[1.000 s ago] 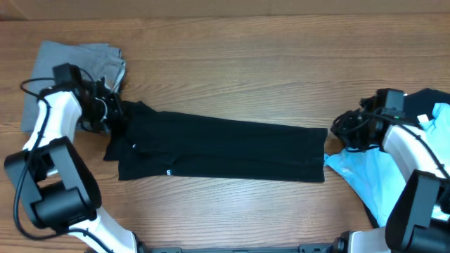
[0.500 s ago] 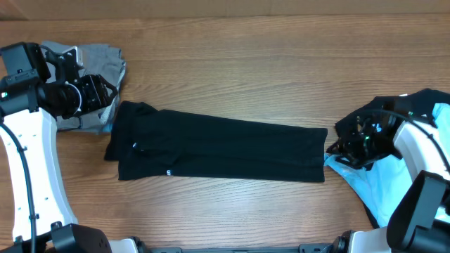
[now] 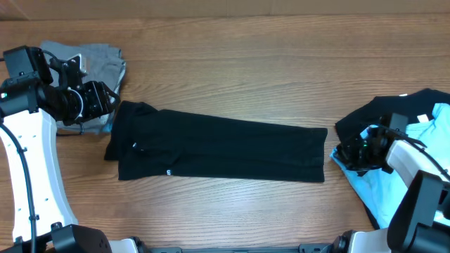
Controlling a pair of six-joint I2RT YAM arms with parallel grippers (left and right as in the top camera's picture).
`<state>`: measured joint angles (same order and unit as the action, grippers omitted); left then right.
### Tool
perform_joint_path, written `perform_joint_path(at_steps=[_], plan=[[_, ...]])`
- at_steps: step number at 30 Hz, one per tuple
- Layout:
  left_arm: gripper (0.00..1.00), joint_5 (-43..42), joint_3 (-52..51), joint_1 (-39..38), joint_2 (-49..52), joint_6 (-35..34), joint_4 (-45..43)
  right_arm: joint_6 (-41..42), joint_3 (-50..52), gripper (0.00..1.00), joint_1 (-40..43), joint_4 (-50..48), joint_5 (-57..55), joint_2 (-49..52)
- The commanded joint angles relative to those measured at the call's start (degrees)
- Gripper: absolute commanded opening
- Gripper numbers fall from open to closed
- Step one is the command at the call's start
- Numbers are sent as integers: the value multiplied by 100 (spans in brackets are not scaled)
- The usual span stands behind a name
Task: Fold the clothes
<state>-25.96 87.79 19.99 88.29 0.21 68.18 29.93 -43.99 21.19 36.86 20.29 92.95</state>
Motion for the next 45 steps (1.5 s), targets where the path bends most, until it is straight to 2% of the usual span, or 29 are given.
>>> perform_joint_path(at_steps=[1, 5, 7, 9, 14, 20, 22, 25, 27, 28, 29, 31, 33, 34, 35, 36, 41, 45], plan=[[52, -50, -33, 22, -55, 111, 63, -605, -323, 14, 155, 245, 459, 70], [53, -48, -33, 24, -55, 114, 52, -1862, -328, 37, -2, 861, 1633, 70], [53, -48, -33, 24, -55, 114, 52, -2201, -323, 42, -114, 1099, 1593, 70], [54, -48, -33, 24, -55, 114, 52, -2175, -323, 42, -173, 1209, 1305, 70], [54, -48, -33, 24, -55, 111, 55, -1858, -315, 34, -175, 1202, 715, 72], [53, -46, -33, 22, -55, 114, 57, -1786, -98, 34, -295, 997, 935, 72], [53, -46, -33, 22, -55, 114, 57, -1792, -96, 27, -407, 1064, 859, 72], [53, -46, -33, 24, -55, 116, 61, -1757, -96, 24, -557, 1084, 584, 72], [53, -46, -33, 24, -55, 116, 59, -1338, -96, 7, -608, 1172, -35, 72], [53, -44, -33, 24, -55, 116, 61, -975, -98, 4, -608, 1309, -498, 72], [54, -44, -33, 24, -55, 118, 68, -605, -107, 4, -581, 1506, -968, 72], [54, -42, -33, 24, -55, 160, 76, -568, -114, 4, -542, 1611, -1104, 70], [54, -42, -33, 24, -55, 160, 66, -605, -116, 8, -527, 1659, -1082, 70], [55, -42, -33, 24, -55, 160, 50, -717, -118, 24, -527, 1663, -1075, 70], [55, -42, -33, 24, -55, 157, 46, -776, -118, 32, -527, 1652, -1064, 70], [55, -42, -33, 24, -55, 160, 44, -785, -118, 36, -527, 1639, -1064, 70], [56, -39, -33, 24, -55, 160, 48, -857, -118, 41, -527, 1397, -953, 70], [56, -42, -33, 24, -55, 157, 48, -1543, -105, 41, -527, 990, 155, 72]])
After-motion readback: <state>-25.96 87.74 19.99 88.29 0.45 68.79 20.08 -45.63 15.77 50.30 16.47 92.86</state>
